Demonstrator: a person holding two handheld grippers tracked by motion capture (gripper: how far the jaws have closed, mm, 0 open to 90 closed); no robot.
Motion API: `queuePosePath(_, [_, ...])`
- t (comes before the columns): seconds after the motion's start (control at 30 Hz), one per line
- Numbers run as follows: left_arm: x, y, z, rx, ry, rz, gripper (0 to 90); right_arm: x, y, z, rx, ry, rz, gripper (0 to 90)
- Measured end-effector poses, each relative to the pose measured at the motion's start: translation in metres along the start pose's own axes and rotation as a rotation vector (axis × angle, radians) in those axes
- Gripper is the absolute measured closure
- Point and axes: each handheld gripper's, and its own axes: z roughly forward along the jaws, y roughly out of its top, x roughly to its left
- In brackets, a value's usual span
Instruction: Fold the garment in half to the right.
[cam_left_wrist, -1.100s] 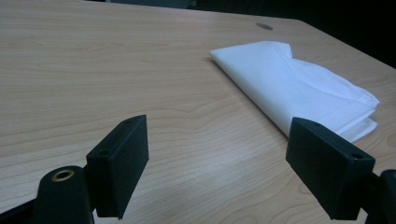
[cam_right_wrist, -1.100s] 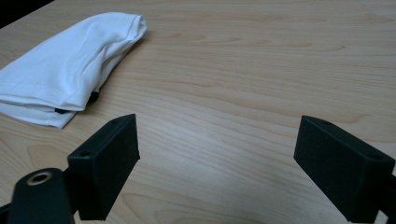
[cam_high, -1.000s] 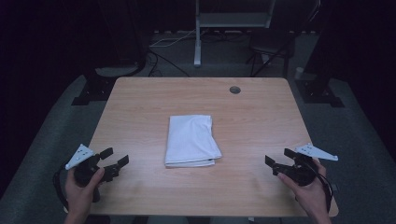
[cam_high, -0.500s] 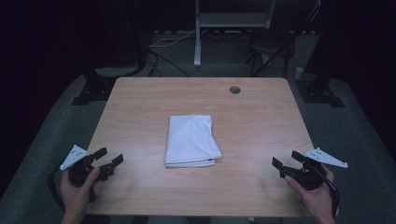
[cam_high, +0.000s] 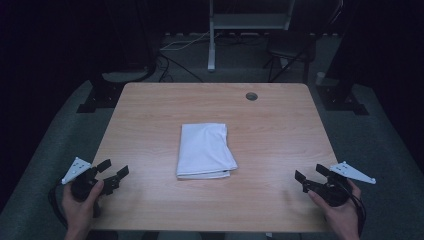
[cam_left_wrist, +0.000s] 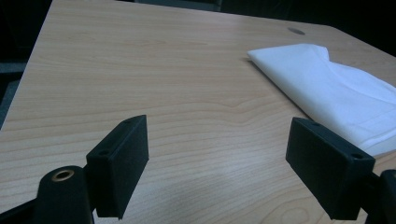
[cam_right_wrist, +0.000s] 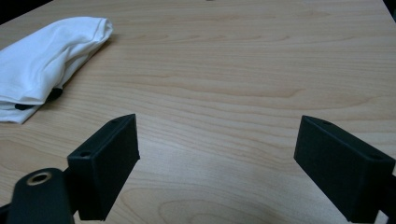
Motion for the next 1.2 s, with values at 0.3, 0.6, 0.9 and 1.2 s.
queuePosePath(0.3, [0.0018, -0.0037, 0.0019, -0.001, 0.004, 0.000, 21.3, -0.0024, -0.0051, 0.0019, -0.002, -0.008, 0.006, 13.0])
queuePosePath(0.6, [0.0028, -0.0093, 0.0052, 0.008, 0.008, -0.001, 21.3, -0.0023, -0.0062, 0.0026, -0.014, -0.012, 0.004, 13.0])
queuePosePath(0.9, [0.0002, -0.0092, 0.0054, 0.001, 0.022, 0.022, 21.3, -0.0018, -0.0065, 0.0021, -0.024, -0.013, -0.001, 13.0])
queuePosePath(1.2, [-0.0032, -0.0101, 0.0046, -0.029, 0.039, 0.027, 21.3, 0.0003, -0.0074, 0.0008, -0.037, -0.012, -0.018, 13.0])
